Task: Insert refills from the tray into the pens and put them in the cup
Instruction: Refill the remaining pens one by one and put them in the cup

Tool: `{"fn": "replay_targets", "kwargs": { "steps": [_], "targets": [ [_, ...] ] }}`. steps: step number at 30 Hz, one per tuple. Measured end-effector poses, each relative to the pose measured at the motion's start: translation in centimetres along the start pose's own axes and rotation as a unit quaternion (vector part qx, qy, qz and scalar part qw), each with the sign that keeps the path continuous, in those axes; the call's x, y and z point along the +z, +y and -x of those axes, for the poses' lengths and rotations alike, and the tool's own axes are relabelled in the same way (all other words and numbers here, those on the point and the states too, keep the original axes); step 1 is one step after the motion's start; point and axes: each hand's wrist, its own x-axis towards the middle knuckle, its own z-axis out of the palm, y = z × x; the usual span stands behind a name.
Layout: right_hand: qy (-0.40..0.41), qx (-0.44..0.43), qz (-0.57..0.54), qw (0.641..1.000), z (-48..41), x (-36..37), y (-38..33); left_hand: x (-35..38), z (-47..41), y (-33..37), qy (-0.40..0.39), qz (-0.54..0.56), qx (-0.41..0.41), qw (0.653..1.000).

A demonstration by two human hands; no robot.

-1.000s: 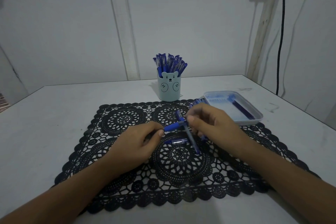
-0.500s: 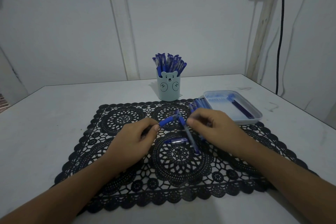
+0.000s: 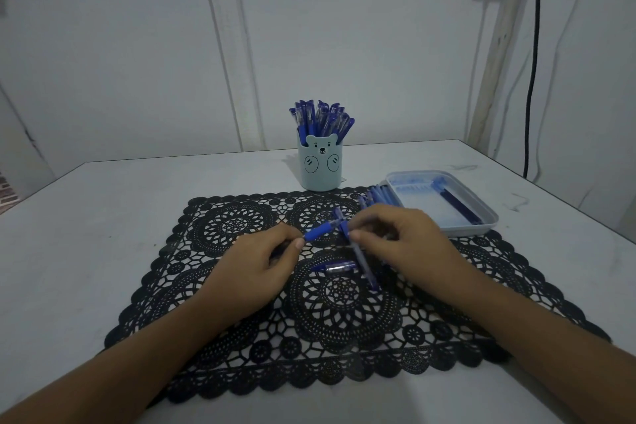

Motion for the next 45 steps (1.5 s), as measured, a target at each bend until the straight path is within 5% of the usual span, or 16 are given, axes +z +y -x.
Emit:
{"fn": "replay_targets", "kwargs": {
  "steps": [6,25,45],
  "targets": [
    [0.089,0.022,-0.030,0.995,-0.42,-0.07,0.43,0.02,-0.09,0.01,-0.011,-0.002,0.011,1.000],
    [-0.075,-0.018,0.075,0.994,0.29,0.12,-0.18,0.02,0.09,0.11,-0.044,-0.064,0.044,0.996],
    [-0.084,-0.004,0.062,0.995,0.09,-0.20,0.10,0.10,0.00,-0.01,-0.049,-0.074,0.047,0.995]
  ]
}}
